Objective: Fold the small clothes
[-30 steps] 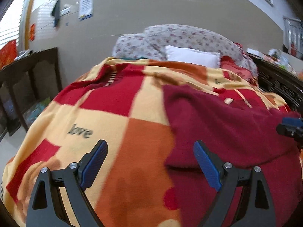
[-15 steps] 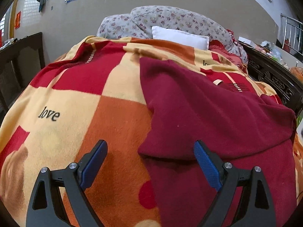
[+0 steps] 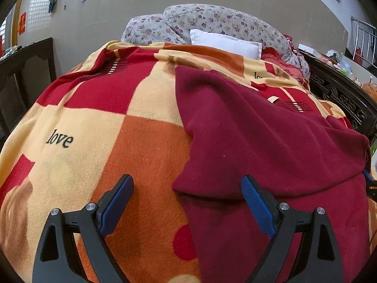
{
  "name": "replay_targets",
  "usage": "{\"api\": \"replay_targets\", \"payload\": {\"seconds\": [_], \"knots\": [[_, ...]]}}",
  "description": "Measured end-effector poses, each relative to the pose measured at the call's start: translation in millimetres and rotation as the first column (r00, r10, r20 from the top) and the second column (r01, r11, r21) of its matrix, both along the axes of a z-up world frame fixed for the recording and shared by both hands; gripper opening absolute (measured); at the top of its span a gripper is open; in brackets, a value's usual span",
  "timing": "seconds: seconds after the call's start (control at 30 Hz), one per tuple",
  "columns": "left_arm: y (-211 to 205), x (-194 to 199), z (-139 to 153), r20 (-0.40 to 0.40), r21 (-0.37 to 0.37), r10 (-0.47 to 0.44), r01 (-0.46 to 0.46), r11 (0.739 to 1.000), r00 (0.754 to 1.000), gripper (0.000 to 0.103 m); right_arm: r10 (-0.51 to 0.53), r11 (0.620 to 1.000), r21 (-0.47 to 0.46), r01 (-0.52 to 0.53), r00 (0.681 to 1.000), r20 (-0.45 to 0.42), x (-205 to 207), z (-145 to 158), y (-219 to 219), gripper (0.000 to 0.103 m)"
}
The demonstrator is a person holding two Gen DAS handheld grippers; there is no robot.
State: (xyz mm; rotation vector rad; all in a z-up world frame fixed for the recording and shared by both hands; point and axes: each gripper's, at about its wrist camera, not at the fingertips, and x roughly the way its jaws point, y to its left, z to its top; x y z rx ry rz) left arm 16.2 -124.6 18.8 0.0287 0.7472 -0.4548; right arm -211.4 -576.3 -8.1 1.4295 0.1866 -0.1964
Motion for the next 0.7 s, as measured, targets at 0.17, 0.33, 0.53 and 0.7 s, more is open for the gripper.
{"api": "replay_targets", "payload": {"seconds": [0.17, 0.33, 0.53, 0.7], "knots": [[-0.3, 0.1, -0.1, 0.002, 0.0, 0.0, 0.0, 1.0, 1.0, 0.092, -0.021, 0.98, -0.201, -0.005, 0.992, -0.128, -1.0, 18.1, -18.1, 0.007], [1.4, -0.7, 0.7, 0.004, -0.007, 0.003, -0.003, 1.0, 1.0, 0.092, -0.136, 0.868, -0.493, 0.057, 0.982, -0.127, -29.9, 96.1, -24.0, 0.007], [5.4, -3.4, 4.7, 0.016, -0.022, 0.006, -0.006, 1.0, 1.0, 0.092, -0.207, 0.66, -0.73, 0.174, 0.977, 0.046, -62.1, 218.7, -4.3, 0.007], [11.9, -5.8, 9.0, 0.024, -0.048, 0.013, -0.012, 0.999, 1.0, 0.092, 0.002, 0.538, -0.842, 0.048, 0.998, 0.058, -22.1, 277.0, 48.3, 0.007]]}}
